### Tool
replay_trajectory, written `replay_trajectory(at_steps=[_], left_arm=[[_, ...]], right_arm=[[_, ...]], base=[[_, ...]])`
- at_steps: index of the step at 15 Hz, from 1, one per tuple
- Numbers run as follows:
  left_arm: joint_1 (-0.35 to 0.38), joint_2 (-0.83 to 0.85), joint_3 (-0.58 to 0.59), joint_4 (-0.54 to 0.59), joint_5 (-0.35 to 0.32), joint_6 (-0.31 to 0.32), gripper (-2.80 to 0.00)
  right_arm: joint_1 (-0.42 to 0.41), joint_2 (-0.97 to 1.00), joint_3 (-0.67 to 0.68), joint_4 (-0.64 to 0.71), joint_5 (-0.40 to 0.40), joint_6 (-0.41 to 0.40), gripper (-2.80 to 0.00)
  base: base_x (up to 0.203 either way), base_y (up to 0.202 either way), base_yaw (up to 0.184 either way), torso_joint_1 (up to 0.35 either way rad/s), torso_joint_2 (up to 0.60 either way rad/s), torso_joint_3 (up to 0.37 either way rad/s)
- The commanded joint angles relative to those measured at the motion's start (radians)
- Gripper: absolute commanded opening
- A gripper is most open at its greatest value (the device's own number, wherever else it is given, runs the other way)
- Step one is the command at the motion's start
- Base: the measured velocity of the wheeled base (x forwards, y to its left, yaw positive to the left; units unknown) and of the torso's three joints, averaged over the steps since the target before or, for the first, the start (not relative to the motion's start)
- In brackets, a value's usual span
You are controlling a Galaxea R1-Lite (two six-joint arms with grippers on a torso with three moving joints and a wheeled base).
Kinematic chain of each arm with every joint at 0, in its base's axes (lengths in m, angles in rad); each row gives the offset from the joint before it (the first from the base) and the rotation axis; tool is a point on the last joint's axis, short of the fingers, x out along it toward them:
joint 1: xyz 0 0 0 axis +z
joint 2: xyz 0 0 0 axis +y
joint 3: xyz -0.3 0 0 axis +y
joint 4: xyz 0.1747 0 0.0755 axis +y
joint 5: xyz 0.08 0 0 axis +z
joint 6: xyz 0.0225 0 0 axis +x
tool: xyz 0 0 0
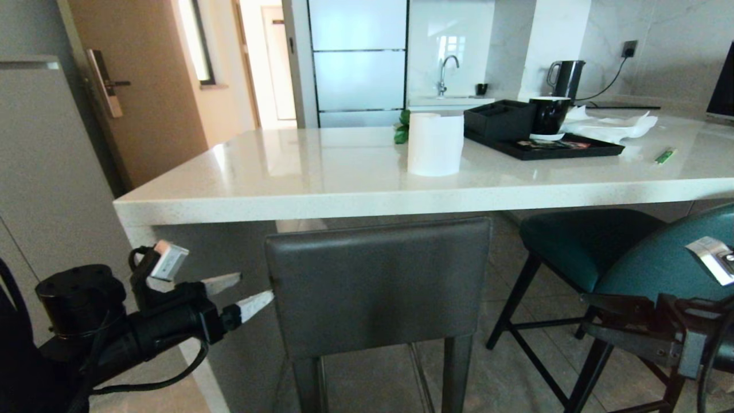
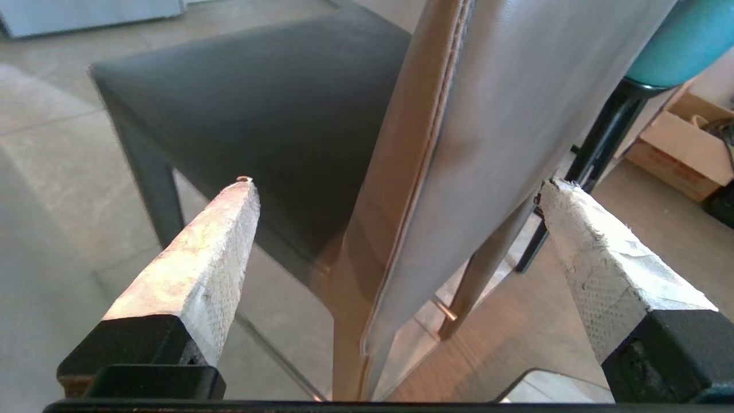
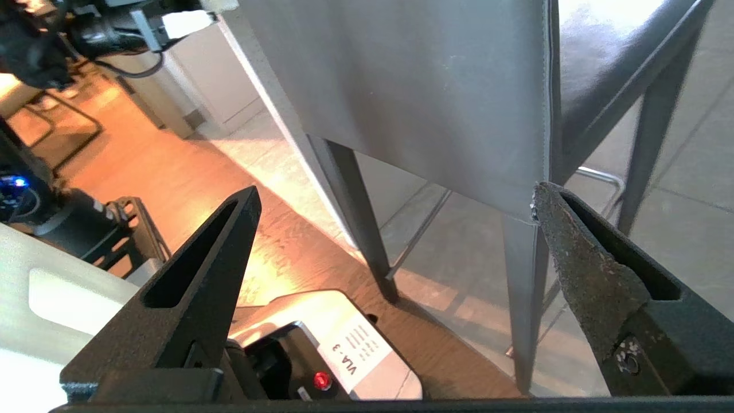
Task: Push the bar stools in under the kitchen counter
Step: Pull the gray chair out from under the dining table
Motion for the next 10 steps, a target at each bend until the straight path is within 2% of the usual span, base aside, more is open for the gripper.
replay_trajectory(at_steps=[1,5,10], left_arm=[[-0.012,0.059,-0.014,-0.012,-0.004,-0.001,0.0],[-0.029,0.1,-0.044,-0.014,-0.007,0.001,0.0],[-0.026,0.123,-0.068,-0.014,-0.007,-0.001,0.0]], right_arm=[[-0.001,0.071,-0.016,-0.013,0.015,-0.002,0.0],[-0.003,0.173,-0.044,-0.12,0.029,0.001,0.0],[0.021,0.377,-0.14,-0.182,0.025,0.0,0.0]], base=[[0.0,0.0,0.0,0.0,0.0,0.0],[0.0,0.0,0.0,0.0,0.0,0.0],[0.0,0.0,0.0,0.0,0.0,0.0]])
